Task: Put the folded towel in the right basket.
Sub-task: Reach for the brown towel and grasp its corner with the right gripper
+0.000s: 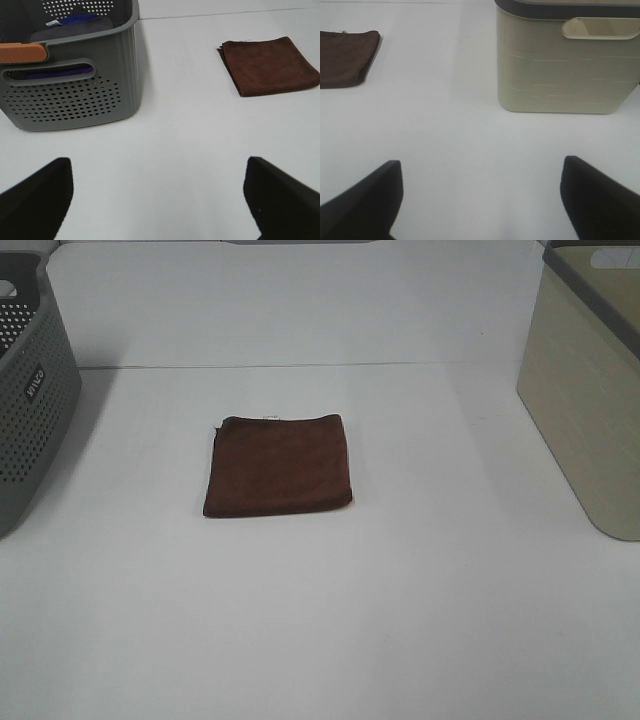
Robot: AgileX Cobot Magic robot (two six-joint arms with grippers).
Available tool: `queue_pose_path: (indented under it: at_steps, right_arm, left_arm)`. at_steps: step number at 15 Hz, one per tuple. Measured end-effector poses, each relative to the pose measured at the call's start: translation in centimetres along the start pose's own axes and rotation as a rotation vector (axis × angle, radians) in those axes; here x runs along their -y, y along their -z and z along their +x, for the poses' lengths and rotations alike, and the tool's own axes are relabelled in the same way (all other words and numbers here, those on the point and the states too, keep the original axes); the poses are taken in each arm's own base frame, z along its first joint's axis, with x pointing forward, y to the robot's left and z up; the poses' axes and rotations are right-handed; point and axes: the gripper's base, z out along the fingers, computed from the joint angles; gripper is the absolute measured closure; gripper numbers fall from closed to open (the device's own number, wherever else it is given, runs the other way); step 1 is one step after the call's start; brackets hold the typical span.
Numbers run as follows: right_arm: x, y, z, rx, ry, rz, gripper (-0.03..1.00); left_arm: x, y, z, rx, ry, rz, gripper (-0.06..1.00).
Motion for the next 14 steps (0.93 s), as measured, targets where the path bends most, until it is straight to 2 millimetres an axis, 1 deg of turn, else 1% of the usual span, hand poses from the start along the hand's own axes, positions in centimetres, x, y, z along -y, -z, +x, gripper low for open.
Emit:
queue_pose_path:
  at_steps: [14]
  right_arm:
    - [0.0,0.0,0.0,0.0,0.0,0.0,0.16]
  left_arm:
    - [0.0,0.0,0.0,0.0,0.0,0.0,0.07]
